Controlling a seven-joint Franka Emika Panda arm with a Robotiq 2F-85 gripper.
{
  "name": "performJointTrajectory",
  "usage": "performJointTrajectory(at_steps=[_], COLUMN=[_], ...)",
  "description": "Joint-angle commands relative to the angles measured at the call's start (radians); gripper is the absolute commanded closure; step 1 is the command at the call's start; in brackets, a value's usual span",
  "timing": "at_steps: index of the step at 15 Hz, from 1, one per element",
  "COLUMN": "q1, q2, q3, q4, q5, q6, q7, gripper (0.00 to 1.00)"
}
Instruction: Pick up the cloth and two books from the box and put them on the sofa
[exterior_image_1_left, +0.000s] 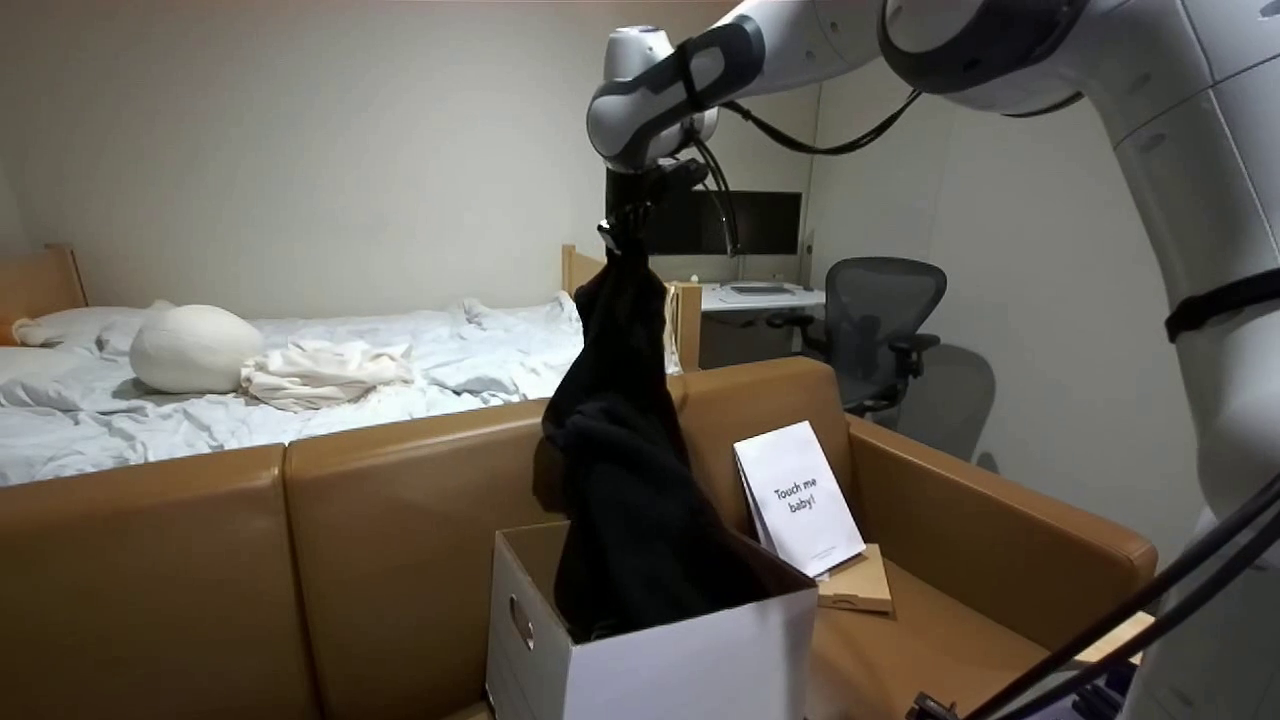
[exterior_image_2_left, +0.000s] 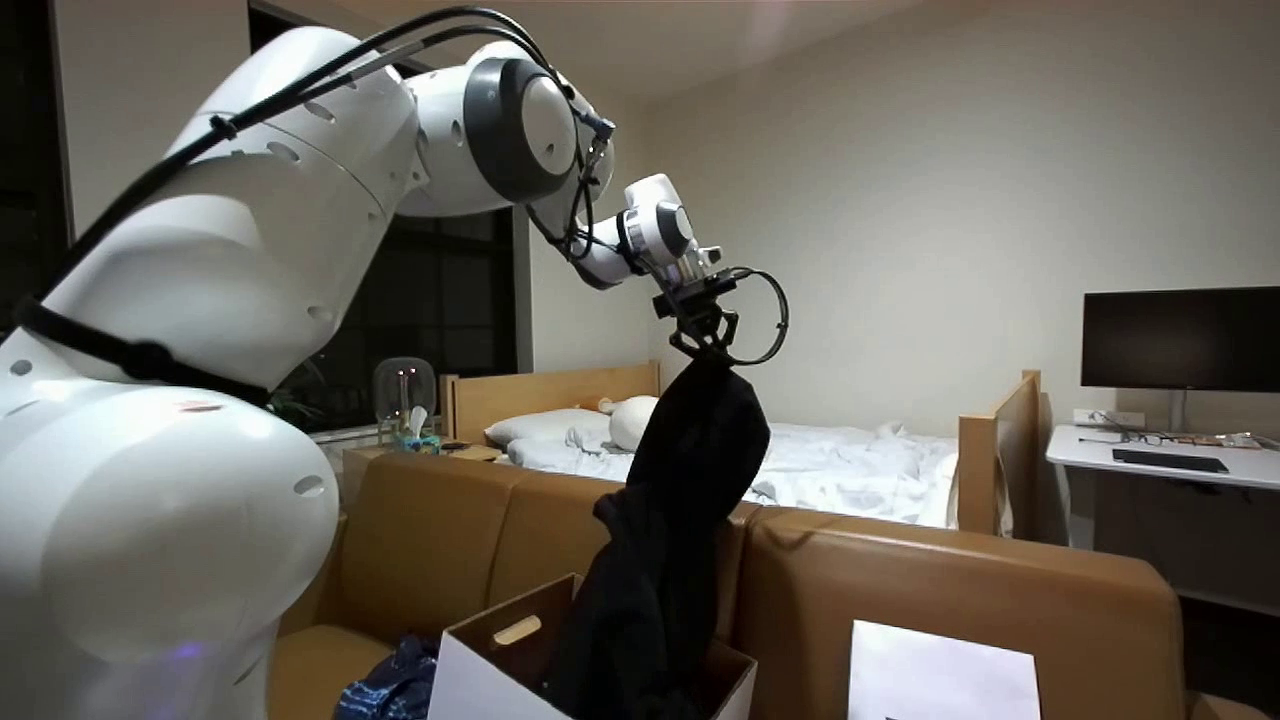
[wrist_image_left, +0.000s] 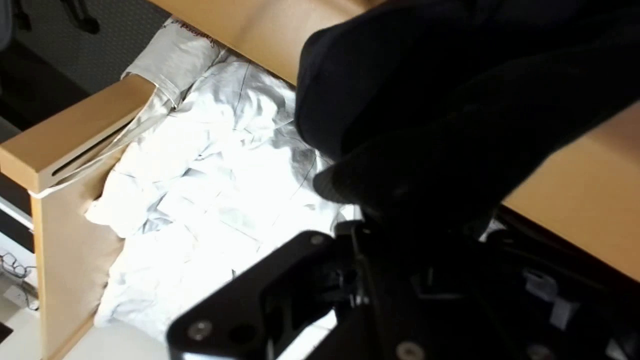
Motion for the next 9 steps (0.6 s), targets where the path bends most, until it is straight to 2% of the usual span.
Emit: performJointTrajectory(at_steps=[1,3,4,7,9], q1=[0.004,-0.007,-0.006,-0.002,0.006], q2=[-0.005,-0.007,-0.007,0.087,0.120], q3=[-0.021,-0.021,-0.021,-0.041,-0.065], q4=[0.004,0.004,0.003,0.225,0.329], q5=[0.037,0.050,0.050,0.027,0.004], q6=[0.002,0.003,0.004,0.025,0.034], q7=[-0.009,-0.010,-0.010,-0.045,-0.046], gripper=[0.85,0.85,0.96,0.96,0.96])
